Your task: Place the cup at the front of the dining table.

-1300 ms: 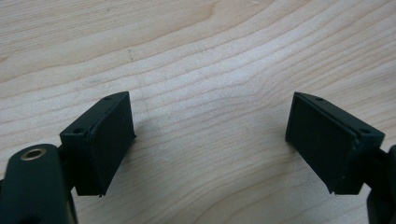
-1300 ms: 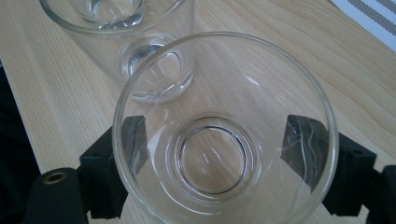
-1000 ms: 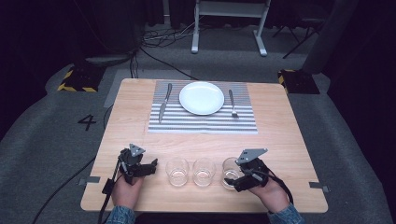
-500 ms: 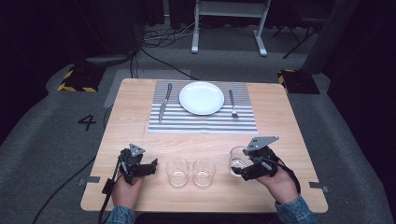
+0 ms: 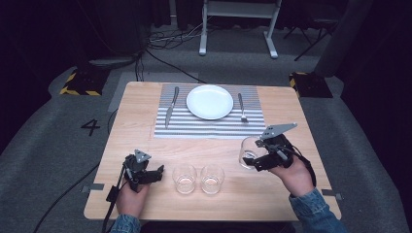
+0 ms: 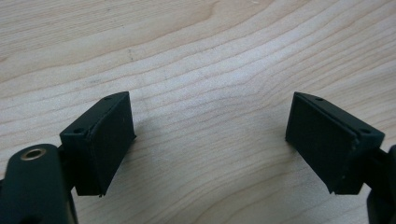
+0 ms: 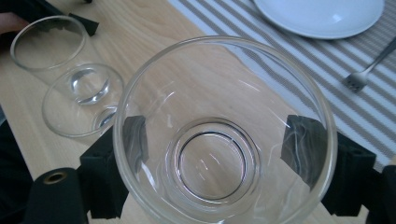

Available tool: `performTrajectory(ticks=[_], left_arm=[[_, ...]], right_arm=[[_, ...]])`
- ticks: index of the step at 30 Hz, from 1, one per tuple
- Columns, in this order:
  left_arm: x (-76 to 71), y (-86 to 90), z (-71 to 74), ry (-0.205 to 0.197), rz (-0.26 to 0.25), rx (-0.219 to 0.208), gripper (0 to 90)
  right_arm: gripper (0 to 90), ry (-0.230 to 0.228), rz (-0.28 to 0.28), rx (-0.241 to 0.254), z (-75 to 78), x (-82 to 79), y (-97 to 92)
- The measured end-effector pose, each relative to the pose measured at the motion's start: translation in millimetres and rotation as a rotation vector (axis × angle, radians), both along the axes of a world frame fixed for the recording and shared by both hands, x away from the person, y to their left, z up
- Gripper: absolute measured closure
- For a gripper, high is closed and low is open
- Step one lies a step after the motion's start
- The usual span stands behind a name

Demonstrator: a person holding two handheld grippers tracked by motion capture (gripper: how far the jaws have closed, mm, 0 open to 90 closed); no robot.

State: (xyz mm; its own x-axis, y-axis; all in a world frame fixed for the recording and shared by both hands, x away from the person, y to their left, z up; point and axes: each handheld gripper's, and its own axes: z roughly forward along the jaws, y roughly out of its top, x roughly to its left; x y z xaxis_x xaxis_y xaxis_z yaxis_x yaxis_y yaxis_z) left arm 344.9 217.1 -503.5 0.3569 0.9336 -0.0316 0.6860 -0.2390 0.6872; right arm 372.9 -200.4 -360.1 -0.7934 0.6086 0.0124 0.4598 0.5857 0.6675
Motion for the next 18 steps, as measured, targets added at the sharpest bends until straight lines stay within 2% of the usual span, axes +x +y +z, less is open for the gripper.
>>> performTrajectory(ticks=[4, 13, 18], left_arm=[[0.0, 0.0, -0.1, -0.001, 0.000, -0.001, 15.6], [0.0, 0.0, 0.1, 0.001, 0.001, 0.002, 15.6], [0.0, 0.0, 0.1, 0.001, 0.001, 0.001, 15.6]], right_arm=[[20.2, -0.035, -0.017, -0.030, 14.0, 5.2, -0.9], [20.2, -0.033, -0.032, -0.041, 25.3, 22.6, 6.7], [20.2, -0.049, -0.037, -0.042, 33.2, 33.5, 15.7]])
